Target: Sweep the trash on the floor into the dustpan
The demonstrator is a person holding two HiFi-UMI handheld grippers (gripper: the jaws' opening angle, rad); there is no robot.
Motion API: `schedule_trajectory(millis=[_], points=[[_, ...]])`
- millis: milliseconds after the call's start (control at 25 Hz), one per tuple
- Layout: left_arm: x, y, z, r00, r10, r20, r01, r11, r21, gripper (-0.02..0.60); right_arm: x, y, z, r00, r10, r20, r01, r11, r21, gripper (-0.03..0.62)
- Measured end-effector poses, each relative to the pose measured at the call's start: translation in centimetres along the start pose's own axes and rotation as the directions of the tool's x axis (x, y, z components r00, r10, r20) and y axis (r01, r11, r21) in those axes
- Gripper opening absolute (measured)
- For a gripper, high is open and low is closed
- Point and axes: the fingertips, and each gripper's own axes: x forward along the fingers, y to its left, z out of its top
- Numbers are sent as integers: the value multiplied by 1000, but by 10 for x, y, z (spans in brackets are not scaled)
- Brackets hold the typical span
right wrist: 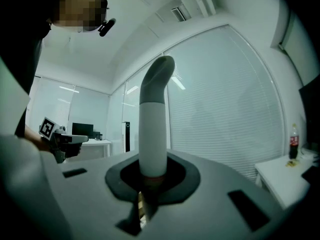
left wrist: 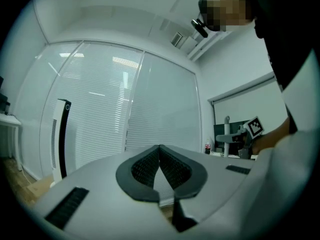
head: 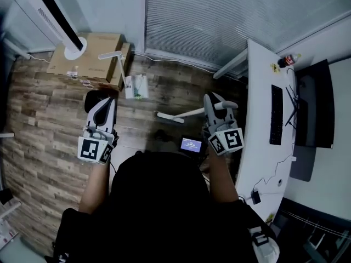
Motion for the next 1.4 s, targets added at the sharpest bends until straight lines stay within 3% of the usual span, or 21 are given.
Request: schedule_trajectory(millis=[160, 320, 640, 800, 1080, 1400], points=[[-43, 25, -7, 997, 75, -27, -74, 997, 7, -6, -3, 31, 1, 1000, -16, -11, 16, 1000, 9, 25], [-74, 30, -1, 997, 71, 25, -70, 997, -34, -6, -9, 59, 0, 1000, -16, -26, 16, 1000, 23, 25], [-114, 30, -22, 991, 137, -9, -137, 990, -22, -6, -28, 90, -13, 999, 27, -34, -24, 995, 96, 21], [-115, 10, -22, 988, 154, -30, -154, 988, -2, -6, -34, 95, -23, 996, 86, -38, -81, 988, 129, 21], [-100, -38, -38, 985, 152, -86, -148, 988, 52, -6, -46, 100, -20, 964, 267, -3, -265, 959, 106, 20], [-77, -96, -47, 985, 112, -128, -106, 993, 50, -6, -75, 69, -32, 957, 291, -8, -291, 956, 38, 21]])
